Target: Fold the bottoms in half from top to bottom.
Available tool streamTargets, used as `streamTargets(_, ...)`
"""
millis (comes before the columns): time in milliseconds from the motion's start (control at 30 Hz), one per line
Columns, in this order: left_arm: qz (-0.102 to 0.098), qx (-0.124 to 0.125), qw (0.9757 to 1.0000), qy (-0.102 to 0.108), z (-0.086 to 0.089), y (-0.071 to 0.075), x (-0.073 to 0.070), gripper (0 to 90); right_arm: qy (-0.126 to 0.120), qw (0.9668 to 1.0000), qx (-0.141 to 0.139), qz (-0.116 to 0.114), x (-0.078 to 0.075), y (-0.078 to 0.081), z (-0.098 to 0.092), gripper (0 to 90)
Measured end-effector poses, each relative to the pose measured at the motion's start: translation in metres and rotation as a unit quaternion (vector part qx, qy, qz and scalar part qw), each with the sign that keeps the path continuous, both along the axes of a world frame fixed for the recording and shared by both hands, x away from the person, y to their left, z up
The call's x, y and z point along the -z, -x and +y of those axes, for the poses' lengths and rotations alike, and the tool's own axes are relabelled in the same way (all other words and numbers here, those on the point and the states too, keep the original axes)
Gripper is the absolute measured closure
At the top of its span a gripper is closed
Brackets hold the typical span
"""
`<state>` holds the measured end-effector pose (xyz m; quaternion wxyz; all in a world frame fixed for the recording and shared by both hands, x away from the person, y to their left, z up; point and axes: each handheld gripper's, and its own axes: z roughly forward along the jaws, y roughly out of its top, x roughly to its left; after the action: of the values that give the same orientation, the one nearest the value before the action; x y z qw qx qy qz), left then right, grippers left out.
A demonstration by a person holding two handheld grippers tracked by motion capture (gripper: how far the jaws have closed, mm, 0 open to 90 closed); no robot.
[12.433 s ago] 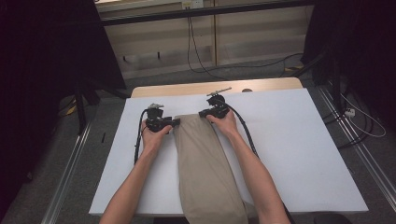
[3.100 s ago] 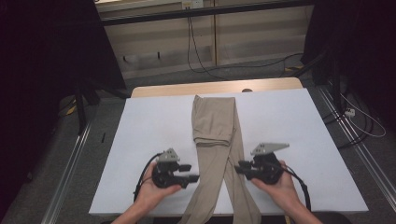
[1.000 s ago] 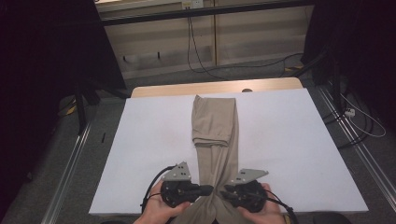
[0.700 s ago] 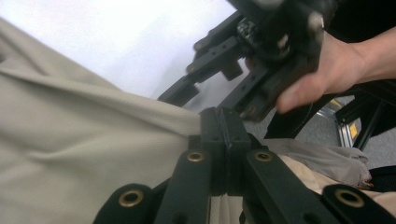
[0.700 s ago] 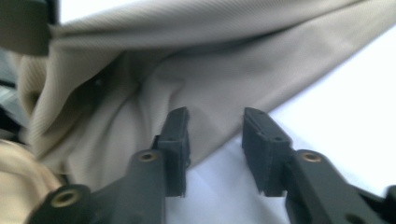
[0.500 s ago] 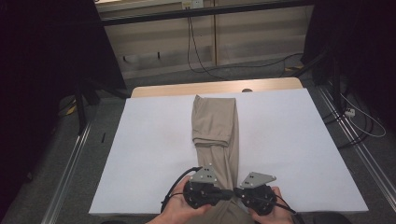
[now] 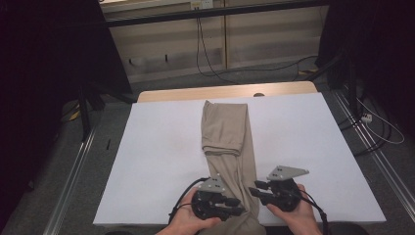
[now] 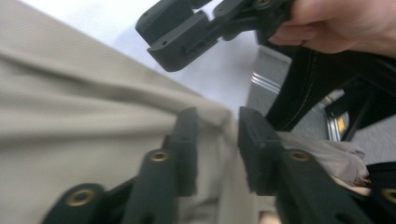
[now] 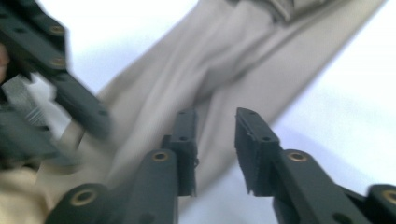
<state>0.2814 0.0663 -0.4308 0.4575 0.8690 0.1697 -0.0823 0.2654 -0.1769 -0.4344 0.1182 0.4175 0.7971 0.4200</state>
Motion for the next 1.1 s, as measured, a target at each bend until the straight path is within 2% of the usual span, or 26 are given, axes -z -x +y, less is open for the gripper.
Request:
streamTargets(33, -0.007, -0.004, 1.0000, -0.003, 0.005, -0.001, -0.001, 65.5, 0.000, 1.0000, 0.000, 0.000, 0.000, 0.000, 0.000, 62.8)
streamTargets(67, -0.013, -0.013, 0.9998, -0.005, 0.012, -0.004, -0.001, 65.6, 0.003, 0.9999, -0.010, 0.004, 0.001, -0.012, 0.008, 59.4)
streamTargets(100, -0.015, -0.025, 0.9995, -0.007, 0.018, -0.007, 0.001, 65.6, 0.003, 0.9999, -0.010, 0.004, 0.001, -0.012, 0.008, 59.4)
streamTargets(200, -0.037, -0.052, 0.9973, -0.036, 0.028, -0.017, 0.012, 68.0, 0.024, 0.9995, -0.021, 0.007, 0.006, -0.027, 0.024, 53.3)
streamTargets(233, -0.034, -0.054, 0.9970, -0.044, 0.028, -0.020, 0.016, 68.0, 0.029, 0.9994, -0.019, 0.010, 0.009, -0.031, 0.027, 50.0)
streamTargets(300, -0.035, -0.050, 0.9963, -0.061, 0.026, -0.023, 0.023, 68.6, 0.033, 0.9992, -0.014, 0.018, 0.015, -0.037, 0.031, 49.0)
streamTargets(333, -0.038, -0.048, 0.9962, -0.062, 0.024, -0.023, 0.025, 68.9, 0.037, 0.9991, -0.008, 0.020, 0.016, -0.037, 0.031, 46.6)
streamTargets(400, -0.043, -0.048, 0.9956, -0.069, 0.022, -0.023, 0.024, 69.2, 0.012, 0.9998, -0.013, 0.013, 0.013, -0.035, 0.031, 47.0)
streamTargets(500, -0.043, -0.039, 0.9962, -0.065, 0.018, -0.018, 0.025, 69.2, 0.022, 0.9996, -0.017, 0.001, 0.008, -0.033, 0.036, 47.4)
streamTargets(533, -0.045, -0.038, 0.9961, -0.065, 0.017, -0.016, 0.025, 69.2, 0.026, 0.9995, -0.019, 0.004, 0.009, -0.034, 0.037, 49.8)
streamTargets(600, -0.046, -0.034, 0.9961, -0.068, 0.016, -0.014, 0.024, 69.1, 0.063, 0.9978, -0.013, 0.015, 0.017, -0.036, 0.041, 60.4)
streamTargets(633, -0.044, -0.030, 0.9965, -0.065, 0.016, -0.012, 0.025, 69.1, 0.065, 0.9977, -0.011, 0.013, 0.020, -0.035, 0.040, 67.9)
streamTargets(667, -0.053, -0.029, 0.9960, -0.067, 0.016, -0.010, 0.025, 68.9, 0.061, 0.9980, 0.000, 0.017, 0.018, -0.034, 0.035, 86.0)
streamTargets(700, -0.053, -0.029, 0.9960, -0.067, 0.016, -0.010, 0.025, 68.1, 0.061, 0.9980, 0.000, 0.017, 0.018, -0.034, 0.035, 86.0)
streamTargets(733, -0.050, -0.027, 0.9962, -0.066, 0.016, -0.010, 0.024, 68.1, 0.047, 0.9987, 0.006, 0.020, 0.017, -0.033, 0.030, 87.2)
streamTargets(833, -0.049, -0.026, 0.9963, -0.066, 0.016, -0.010, 0.025, 66.8, 0.031, 0.9991, 0.021, 0.018, 0.014, -0.029, 0.016, 88.1)
streamTargets(967, -0.049, -0.023, 0.9966, -0.063, 0.012, -0.008, 0.025, 65.5, 0.008, 0.9992, 0.028, 0.028, 0.013, -0.026, 0.001, 86.9)
streamTargets(1067, -0.049, -0.012, 0.9967, -0.063, 0.007, -0.005, 0.024, 65.3, 0.010, 0.9986, 0.037, 0.035, 0.014, -0.023, -0.007, 84.7)
streamTargets(1100, -0.044, -0.014, 0.9972, -0.058, 0.005, -0.003, 0.025, 64.3, 0.013, 0.9983, 0.040, 0.039, 0.014, -0.022, -0.009, 83.2)
